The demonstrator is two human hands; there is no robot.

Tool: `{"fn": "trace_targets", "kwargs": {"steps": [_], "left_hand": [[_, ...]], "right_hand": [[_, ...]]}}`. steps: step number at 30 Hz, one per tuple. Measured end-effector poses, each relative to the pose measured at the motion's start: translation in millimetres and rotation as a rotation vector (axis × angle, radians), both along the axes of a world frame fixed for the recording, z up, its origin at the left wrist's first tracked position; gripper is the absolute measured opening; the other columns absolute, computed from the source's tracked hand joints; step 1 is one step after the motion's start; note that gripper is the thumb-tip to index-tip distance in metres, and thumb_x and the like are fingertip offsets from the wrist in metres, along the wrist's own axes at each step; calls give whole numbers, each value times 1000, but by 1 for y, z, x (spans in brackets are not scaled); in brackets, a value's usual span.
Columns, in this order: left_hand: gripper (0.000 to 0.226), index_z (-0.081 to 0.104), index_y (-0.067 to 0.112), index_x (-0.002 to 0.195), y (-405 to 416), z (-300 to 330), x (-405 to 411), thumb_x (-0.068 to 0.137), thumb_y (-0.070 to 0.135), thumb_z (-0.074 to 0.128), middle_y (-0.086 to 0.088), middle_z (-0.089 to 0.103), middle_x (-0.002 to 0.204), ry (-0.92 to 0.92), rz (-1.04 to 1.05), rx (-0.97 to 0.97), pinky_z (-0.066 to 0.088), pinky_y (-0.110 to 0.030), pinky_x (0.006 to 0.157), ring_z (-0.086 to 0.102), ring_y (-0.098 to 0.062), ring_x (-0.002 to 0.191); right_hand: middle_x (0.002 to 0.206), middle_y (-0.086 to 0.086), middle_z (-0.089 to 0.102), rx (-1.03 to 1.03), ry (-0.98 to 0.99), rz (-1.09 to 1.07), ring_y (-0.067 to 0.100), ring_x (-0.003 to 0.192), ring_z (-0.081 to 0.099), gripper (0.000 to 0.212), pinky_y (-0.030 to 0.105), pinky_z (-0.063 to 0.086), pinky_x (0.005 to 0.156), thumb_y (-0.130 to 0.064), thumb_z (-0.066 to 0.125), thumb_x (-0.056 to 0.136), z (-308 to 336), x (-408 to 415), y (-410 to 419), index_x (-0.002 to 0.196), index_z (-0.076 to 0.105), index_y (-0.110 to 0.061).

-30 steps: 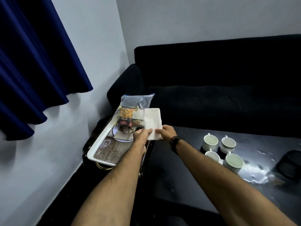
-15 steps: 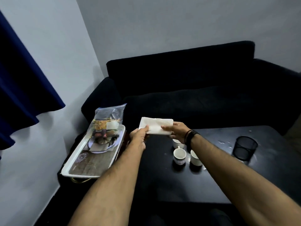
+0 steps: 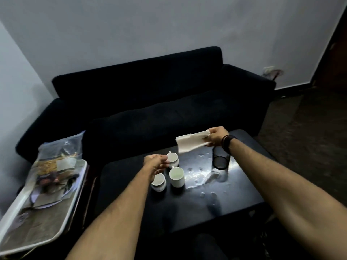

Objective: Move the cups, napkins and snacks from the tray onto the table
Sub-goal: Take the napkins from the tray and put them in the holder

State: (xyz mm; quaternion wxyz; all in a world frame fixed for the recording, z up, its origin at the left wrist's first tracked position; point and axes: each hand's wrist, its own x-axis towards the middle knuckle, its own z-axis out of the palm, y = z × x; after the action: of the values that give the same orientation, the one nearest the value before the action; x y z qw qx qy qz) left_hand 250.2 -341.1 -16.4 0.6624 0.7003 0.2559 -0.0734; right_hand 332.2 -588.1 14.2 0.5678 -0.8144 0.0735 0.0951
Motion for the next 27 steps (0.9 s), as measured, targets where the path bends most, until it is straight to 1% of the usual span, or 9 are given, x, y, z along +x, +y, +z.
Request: {"fn": "trace_targets", "kwargs": {"steps": [3,7,10,13,15,18,19,22,27], "left_hand": [[4,61,12,88,-24,-11,7,92,10,61,-6,65,70,27,-87,33,41,-15,42,58,-7,44],[13,56,14,82,-48,-25,20,93,8,60,-5,54,66,42,-158,14,29,-12,36,48,-7,44],[16,58,17,77,-60,-37,30,90,8,60,-1,56,63,45,-221,113,34,-14,43,50,-4,41],[12,62,16,79,-67,-50,39,86,6,63,-2,60,67,14,-287,268,35,-18,47,53,-9,51],[9,65,14,81,-71,-57,43,84,7,68,-5,64,72,-25,-313,361,43,-19,50,58,-14,60],[12,68,10,93,-75,-69,46,82,9,73,-7,67,80,-69,-346,444,53,-29,77,63,-20,75],[15,69,10,96,-76,-72,46,81,11,74,-7,68,81,-80,-360,465,52,-28,79,64,-20,77],[20,68,12,99,-77,-79,47,81,15,75,-1,67,84,-114,-414,522,47,-19,66,63,-14,78],[24,69,13,103,-81,-85,49,81,19,74,-6,68,91,-162,-461,632,53,-33,84,64,-21,87]], "right_hand": [[84,9,67,-201,-89,-159,23,73,66,19,39,61,66,5,72,76,-3,11,-45,91,75,-5],[90,12,70,-401,-147,-240,26,78,69,26,36,61,68,3,61,80,-7,23,-80,93,77,-12],[88,10,71,-503,-164,-255,26,80,69,30,31,59,70,0,58,79,-11,31,-93,88,77,-21],[93,8,72,-559,-172,-237,26,88,68,25,31,57,78,-7,59,80,-19,38,-98,84,76,-24],[96,10,72,-577,-178,-216,28,92,68,24,31,56,80,-8,58,80,-24,41,-98,84,76,-24],[101,13,70,-633,-179,-155,31,97,67,27,33,55,83,-7,55,81,-33,46,-93,89,75,-23],[104,14,69,-660,-173,-132,32,100,66,29,34,54,84,-6,54,82,-36,47,-90,92,75,-23],[110,15,68,-735,-166,-93,34,104,64,30,36,53,86,-6,53,83,-45,52,-86,100,73,-21],[111,18,67,-816,-118,-13,36,106,63,27,36,52,85,-6,53,83,-63,60,-82,102,71,-13]]}}
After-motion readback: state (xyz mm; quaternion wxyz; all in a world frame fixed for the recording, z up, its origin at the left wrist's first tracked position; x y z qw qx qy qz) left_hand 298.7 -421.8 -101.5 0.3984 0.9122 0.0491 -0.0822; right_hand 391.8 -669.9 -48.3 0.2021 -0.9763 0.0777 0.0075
